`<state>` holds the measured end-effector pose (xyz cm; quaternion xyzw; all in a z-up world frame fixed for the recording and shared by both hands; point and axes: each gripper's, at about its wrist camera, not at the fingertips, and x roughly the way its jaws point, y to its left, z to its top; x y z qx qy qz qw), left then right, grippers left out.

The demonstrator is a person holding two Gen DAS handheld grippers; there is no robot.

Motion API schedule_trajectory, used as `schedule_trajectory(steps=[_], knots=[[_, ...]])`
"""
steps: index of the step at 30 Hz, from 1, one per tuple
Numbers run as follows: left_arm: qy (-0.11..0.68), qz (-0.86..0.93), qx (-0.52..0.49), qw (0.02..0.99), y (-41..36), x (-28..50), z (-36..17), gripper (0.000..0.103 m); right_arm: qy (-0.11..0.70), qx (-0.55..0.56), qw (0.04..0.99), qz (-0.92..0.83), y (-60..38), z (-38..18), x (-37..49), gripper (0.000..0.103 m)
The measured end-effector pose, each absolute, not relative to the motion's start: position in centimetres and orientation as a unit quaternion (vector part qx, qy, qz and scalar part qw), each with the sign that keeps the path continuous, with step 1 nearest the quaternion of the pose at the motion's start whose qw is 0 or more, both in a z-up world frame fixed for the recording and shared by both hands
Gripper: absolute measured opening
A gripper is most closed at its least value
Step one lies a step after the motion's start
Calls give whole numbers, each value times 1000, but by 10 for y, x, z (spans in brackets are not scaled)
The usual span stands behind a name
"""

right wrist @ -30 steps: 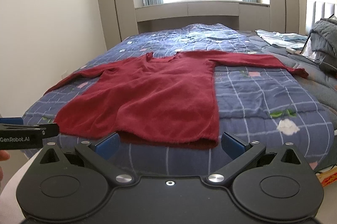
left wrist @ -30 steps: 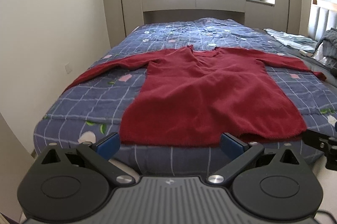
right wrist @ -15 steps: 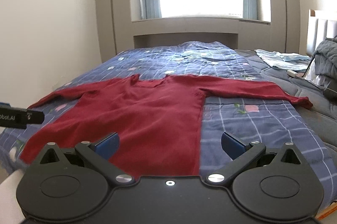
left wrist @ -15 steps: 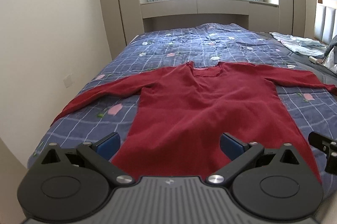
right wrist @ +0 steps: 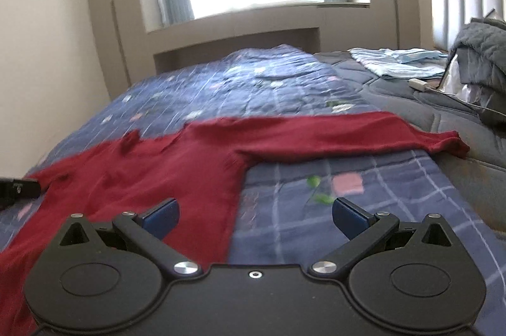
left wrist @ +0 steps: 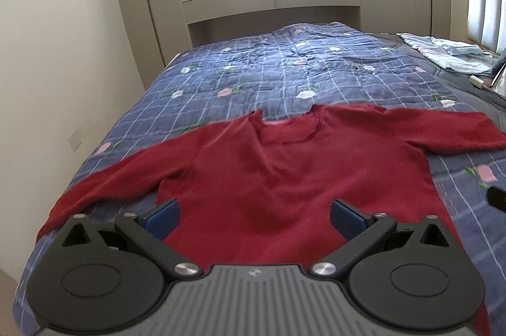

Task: Fold small clothes
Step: 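Grasp the cuff of the sleeve nearest the right tool with the right tool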

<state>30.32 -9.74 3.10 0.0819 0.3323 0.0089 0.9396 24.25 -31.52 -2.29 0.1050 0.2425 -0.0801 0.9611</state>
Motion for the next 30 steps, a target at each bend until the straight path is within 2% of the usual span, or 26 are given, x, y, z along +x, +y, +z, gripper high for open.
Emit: schedule_trajectory(steps=[5, 12, 19, 25, 28, 29, 30], knots=[[330, -6, 84, 940, -116, 359, 20, 103, 232, 130, 957, -120, -360, -31, 274, 103], [311, -35, 74, 947, -146, 433, -8, 103, 262, 181, 929, -188, -441, -51, 312, 103], [315, -43, 50, 947, -171, 499, -47, 103, 256, 296, 892, -226, -525, -77, 324, 103], [324, -50, 40, 944, -178, 514, -70, 103, 225, 380, 856, -268, -590, -91, 328, 102], [334, -48, 45, 940, -182, 517, -80, 103, 211, 406, 845, -277, -613, -97, 333, 97], [337, -49, 45, 939, -182, 517, -83, 103, 208, 405, 844, -283, -618, -97, 335, 91], [338, -48, 45, 939, -182, 517, -84, 103, 209, 404, 841, -292, -622, -98, 339, 82]])
